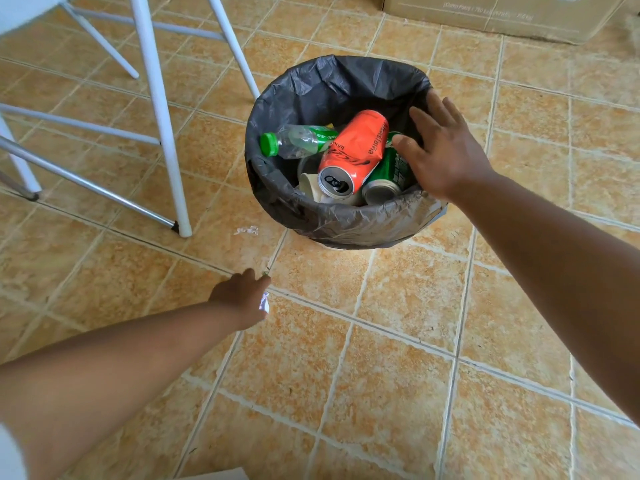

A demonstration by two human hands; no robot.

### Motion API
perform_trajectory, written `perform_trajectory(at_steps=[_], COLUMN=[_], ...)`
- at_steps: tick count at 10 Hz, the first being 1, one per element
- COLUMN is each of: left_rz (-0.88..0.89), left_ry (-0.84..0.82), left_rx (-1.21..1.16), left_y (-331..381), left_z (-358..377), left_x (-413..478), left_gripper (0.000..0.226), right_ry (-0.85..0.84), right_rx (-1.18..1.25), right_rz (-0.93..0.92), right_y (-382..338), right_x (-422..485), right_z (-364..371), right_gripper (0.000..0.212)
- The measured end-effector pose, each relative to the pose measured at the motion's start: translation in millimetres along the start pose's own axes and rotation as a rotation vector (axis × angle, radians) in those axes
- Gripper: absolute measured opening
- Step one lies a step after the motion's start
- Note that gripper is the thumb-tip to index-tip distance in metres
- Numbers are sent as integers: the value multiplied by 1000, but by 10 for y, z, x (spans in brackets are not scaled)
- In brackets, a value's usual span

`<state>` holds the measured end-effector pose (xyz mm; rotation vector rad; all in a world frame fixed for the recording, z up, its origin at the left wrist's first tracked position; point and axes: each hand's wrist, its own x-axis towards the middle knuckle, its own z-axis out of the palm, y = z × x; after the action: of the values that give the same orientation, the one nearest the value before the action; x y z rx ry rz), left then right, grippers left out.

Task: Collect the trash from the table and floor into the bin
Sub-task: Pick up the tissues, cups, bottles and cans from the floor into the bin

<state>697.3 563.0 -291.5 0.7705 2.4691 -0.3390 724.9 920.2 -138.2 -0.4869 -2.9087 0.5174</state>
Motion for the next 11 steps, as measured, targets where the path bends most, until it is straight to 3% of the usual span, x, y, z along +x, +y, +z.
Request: perform_trajectory(at_steps=[2,3,4,5,6,7,8,11], left_rz=[-2,-58,-206,-344,-251,-65,46,59], left_ry=[-73,47,343,752,1077,1167,1088,898], left_rx=[-49,-98,-396,-768,-1141,-1244,-1164,-1121], left_y=[-64,-244,-511,-712,-671,-452,-135,288], left_z=[46,-203,-677,-1262,-1821,-2185,-2411,-2523], left_x=[71,162,236,216,104,47,78,241], left_gripper=[22,17,23,24,24,25,32,47], right_ry=[4,7,11,13,16,17,13,0], right_rx=[21,25,23,21,25,27,26,30], right_rz=[6,7,4,0,0,0,2,7], right_y=[8,16,18,13,19,21,12,9], right_x=[8,11,11,15,18,11,3,-1], right_z=[8,12,20,30,25,21,22,11], right_gripper=[72,72,71,72,72,72,72,71])
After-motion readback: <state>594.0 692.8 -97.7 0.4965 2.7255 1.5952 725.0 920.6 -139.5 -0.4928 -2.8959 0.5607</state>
